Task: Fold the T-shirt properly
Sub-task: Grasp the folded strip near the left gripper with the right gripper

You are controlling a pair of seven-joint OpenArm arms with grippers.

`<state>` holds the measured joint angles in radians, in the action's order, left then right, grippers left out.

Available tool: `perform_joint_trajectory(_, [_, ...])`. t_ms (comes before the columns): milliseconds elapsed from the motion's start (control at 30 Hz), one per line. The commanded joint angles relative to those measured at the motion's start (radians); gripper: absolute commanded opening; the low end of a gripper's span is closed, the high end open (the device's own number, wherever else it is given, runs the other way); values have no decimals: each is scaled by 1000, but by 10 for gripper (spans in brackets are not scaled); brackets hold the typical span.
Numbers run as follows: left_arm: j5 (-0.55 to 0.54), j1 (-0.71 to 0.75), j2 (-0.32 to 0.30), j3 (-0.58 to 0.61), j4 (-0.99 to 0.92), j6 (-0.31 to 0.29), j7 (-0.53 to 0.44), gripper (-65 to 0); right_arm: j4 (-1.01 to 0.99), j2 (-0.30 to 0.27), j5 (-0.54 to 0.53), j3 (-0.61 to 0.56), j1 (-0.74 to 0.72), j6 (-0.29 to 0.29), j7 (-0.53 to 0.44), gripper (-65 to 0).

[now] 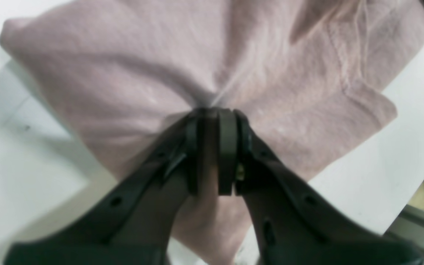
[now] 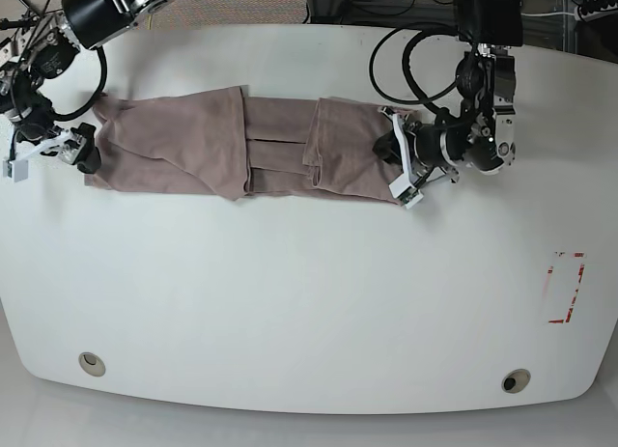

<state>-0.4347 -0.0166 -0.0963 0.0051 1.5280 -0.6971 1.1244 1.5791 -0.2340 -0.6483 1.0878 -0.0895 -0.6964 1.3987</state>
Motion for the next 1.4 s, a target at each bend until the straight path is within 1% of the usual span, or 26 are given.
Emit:
perform_joint_trajectory(0, [15, -12, -10, -1, 9, -1, 10, -603, -124, -60, -74, 39, -8, -2, -14, 0])
perform_joint_trajectory(100, [15, -12, -16, -1, 9, -1, 10, -603, -200, -81, -98, 62, 14, -2, -17, 0])
perform_joint_trajectory(133, [15, -12, -27, -1, 9, -1, 10, -603, -216, -86, -113, 65, 24, -2, -23, 0])
perform_joint_trajectory(367, [15, -12, -36, -1, 9, -1, 4, -603, -263, -81, -213, 19, 87, -2, -42, 0])
perform_joint_trajectory(467, [15, -13, -38, -1, 7, -1, 4, -603, -283, -57, -235, 5, 102, -2, -43, 0])
perform_joint_trajectory(600, [15, -13, -38, -1, 7, -1, 4, -603, -285, -21, -236, -1, 109, -2, -45, 0])
perform_joint_trajectory(767, [17, -13, -38, -1, 7, -1, 6, -603, -285, 8, -236, -31, 109, -2, -46, 0])
perform_joint_trajectory(867, [17, -13, -38, -1, 7, -1, 6, -603, -285, 18, -236, -47, 109, -2, -63, 0])
perform_joint_trajectory(1000, [17, -13, -38, -1, 7, -1, 6, -603, -286, 20, -236, -113, 109, -2, -94, 0])
perform_joint_trajectory(1033, [17, -13, -38, -1, 7, -1, 6, -603, -286, 20, -236, -130, 109, -2, -101, -10])
perform_joint_trajectory(1067, [17, -13, -38, -1, 7, -1, 6, -603, -286, 20, -236, -143, 109, -2, -108, -24])
perform_joint_trajectory(1167, [17, -13, -38, -1, 7, -1, 6, -603, -286, 20, -235, -174, 110, -2, -134, -101])
perform_joint_trajectory(1200, [17, -13, -39, -1, 7, -1, 7, -603, -286, 20, -235, -186, 110, -2, -154, -162])
perform_joint_trajectory(1233, [17, -13, -39, -1, 7, -1, 7, -603, -286, 20, -235, -188, 110, -2, -158, -181])
perform_joint_trajectory(1267, [17, -13, -39, -1, 7, -1, 7, -603, -291, 20, -233, -196, 110, -2, -178, -246])
perform_joint_trajectory(1333, [17, -12, -39, -1, 7, -1, 7, -603, -293, 18, -232, -199, 110, -2, -197, -338])
perform_joint_trajectory(1367, [17, -12, -39, -1, 7, -1, 7, -603, -293, 15, -232, -203, 110, -2, -203, -396])
